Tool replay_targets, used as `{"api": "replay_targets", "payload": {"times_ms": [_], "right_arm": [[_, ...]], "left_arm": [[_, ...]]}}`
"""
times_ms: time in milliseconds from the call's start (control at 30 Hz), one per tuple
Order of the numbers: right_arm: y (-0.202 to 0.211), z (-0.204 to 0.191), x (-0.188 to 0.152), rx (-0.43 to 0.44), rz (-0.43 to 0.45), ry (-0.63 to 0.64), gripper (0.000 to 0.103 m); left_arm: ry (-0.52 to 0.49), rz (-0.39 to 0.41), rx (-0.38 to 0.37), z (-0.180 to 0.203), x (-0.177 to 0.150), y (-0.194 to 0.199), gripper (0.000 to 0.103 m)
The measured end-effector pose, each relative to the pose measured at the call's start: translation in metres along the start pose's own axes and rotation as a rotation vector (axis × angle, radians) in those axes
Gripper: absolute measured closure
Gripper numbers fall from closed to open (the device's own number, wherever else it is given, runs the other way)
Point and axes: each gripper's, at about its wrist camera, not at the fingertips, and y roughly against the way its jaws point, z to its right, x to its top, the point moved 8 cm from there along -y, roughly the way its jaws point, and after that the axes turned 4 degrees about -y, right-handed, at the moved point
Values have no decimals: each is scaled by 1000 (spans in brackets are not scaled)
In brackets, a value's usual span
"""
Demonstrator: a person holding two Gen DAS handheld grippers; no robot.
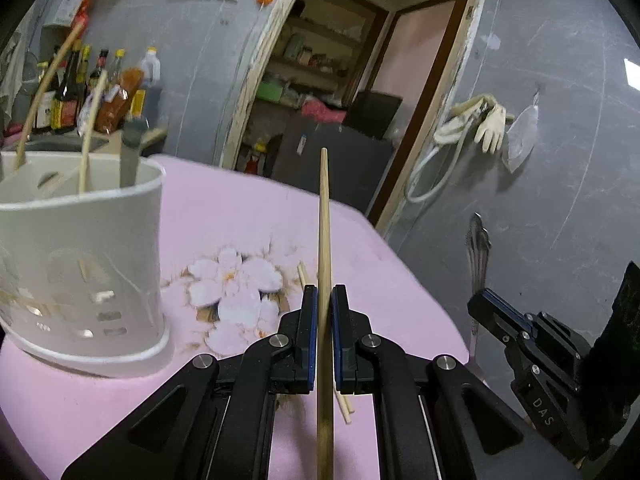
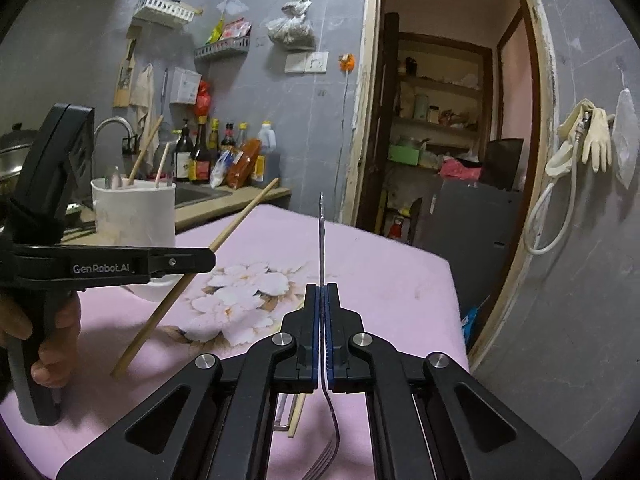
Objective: Organize utensils
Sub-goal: 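Lift the held chopstick and fork and carry them over the white holder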
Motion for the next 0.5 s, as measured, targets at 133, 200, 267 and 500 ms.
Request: {"api": "replay_targets", "payload": {"times_ms": [133, 200, 267, 500], "right_arm": [[12, 0, 15, -21, 78, -3, 103], [15, -1, 26, -20, 120, -9, 103], [17, -4, 38, -18, 155, -12, 103], [12, -27, 88, 37, 260, -43, 103]], "left_arm": [[-27, 109, 21, 4, 14, 17, 98], [-36, 175, 33, 5, 22, 29, 98], [-47, 232, 43, 6, 31, 39, 98], [-100, 412, 106, -6, 65, 76, 98]]}}
